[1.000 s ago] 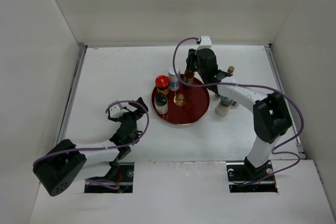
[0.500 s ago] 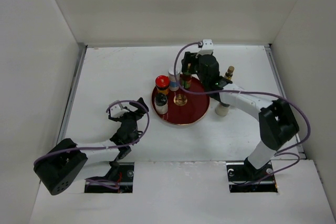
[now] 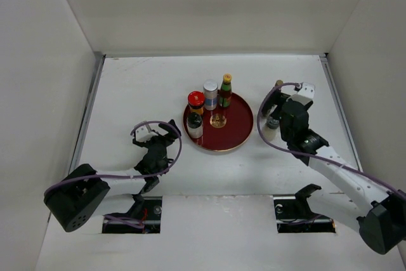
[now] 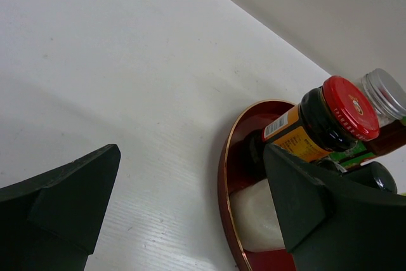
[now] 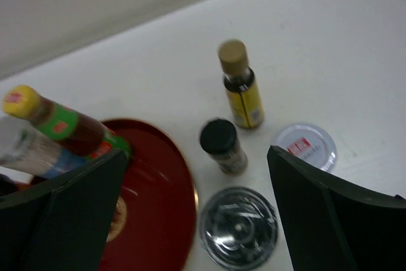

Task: Organize the condiment bottles

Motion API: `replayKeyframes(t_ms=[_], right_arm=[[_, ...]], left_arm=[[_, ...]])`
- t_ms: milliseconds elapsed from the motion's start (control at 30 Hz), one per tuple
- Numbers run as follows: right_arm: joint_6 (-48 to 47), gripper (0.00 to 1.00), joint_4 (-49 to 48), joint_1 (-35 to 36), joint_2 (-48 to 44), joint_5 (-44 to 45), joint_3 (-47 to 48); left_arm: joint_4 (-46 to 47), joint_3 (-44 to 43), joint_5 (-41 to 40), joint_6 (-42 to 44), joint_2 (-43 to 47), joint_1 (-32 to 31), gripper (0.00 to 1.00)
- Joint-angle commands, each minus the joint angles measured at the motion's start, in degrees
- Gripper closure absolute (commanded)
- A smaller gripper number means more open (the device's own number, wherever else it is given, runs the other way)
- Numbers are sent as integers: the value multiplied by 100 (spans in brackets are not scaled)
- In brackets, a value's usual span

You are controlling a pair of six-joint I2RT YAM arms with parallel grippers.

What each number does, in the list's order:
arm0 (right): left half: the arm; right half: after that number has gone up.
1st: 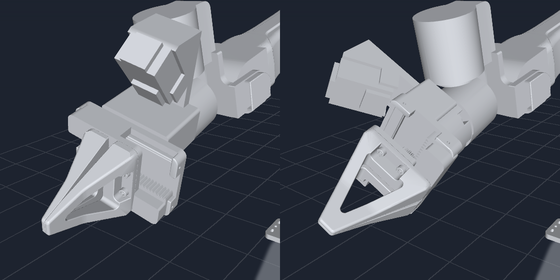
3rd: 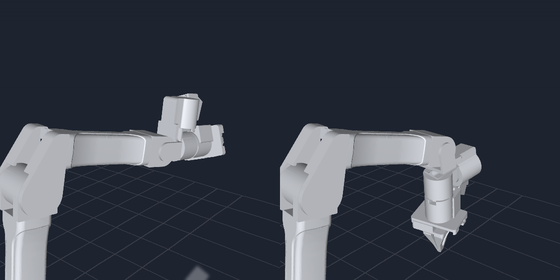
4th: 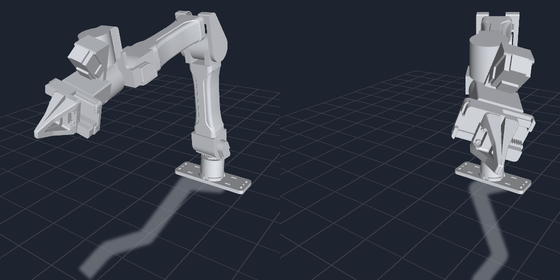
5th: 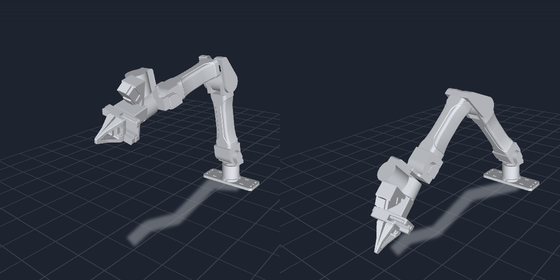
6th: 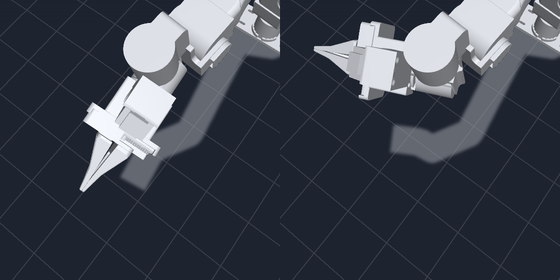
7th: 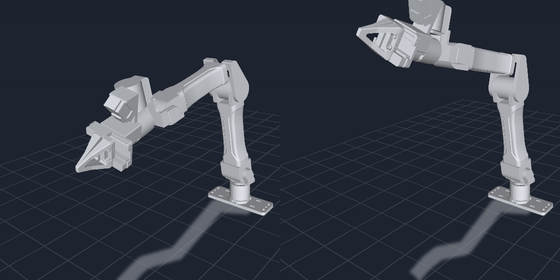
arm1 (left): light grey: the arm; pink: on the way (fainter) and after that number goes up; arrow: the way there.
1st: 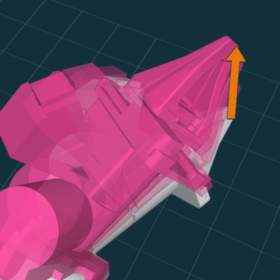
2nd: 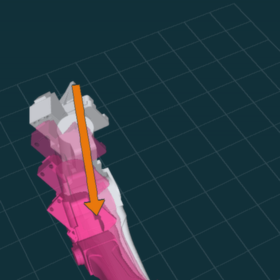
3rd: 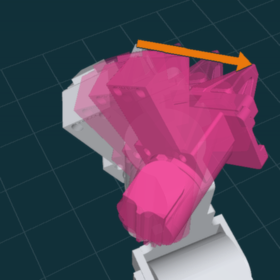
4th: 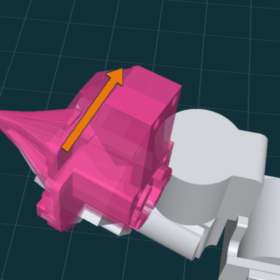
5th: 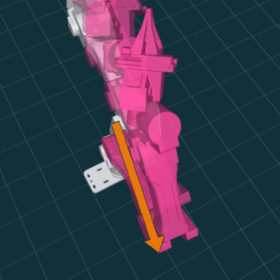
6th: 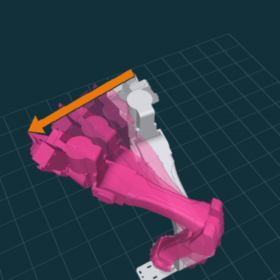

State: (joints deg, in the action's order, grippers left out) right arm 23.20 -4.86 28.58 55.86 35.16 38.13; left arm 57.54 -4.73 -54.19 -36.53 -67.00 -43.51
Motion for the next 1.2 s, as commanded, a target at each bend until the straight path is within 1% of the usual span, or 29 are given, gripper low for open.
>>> replayKeyframes(t_ms=[0,133,367,400,467,533,600,667,767,833,900,1000,1167], right_arm=[[308,0,1065,-85,74,300,1],[325,0,1216,-59,486,-166,81],[448,0,1224,-85,1094,-176,195],[475,5,1225,-85,1138,-202,212],[475,24,1198,-103,1199,-211,230],[448,37,1163,-76,1086,-62,248],[396,45,1067,29,832,192,265],[186,49,979,248,647,368,414],[-122,50,839,617,576,545,791],[-202,50,558,837,733,423,994],[-316,50,-11,1030,1240,46,1239],[-264,49,-496,1303,2066,-272,1670],[-439,47,-1235,1742,3290,-343,2373]], left_arm=[[302,-133,102,-91,-14,48,0],[302,-160,119,-91,-85,57,0],[302,-177,163,-91,-138,57,0],[302,-186,164,-91,-172,66,0],[302,-177,137,-91,-199,66,0],[302,-177,163,-91,-155,66,0],[302,-177,164,-91,-181,66,0],[302,-177,163,-91,-217,75,0],[302,-186,198,-91,-190,66,0],[302,-195,190,-91,-217,75,0],[302,-186,216,-100,-199,75,0],[302,-186,208,-100,-173,75,0],[302,-142,216,-100,-76,75,0]])
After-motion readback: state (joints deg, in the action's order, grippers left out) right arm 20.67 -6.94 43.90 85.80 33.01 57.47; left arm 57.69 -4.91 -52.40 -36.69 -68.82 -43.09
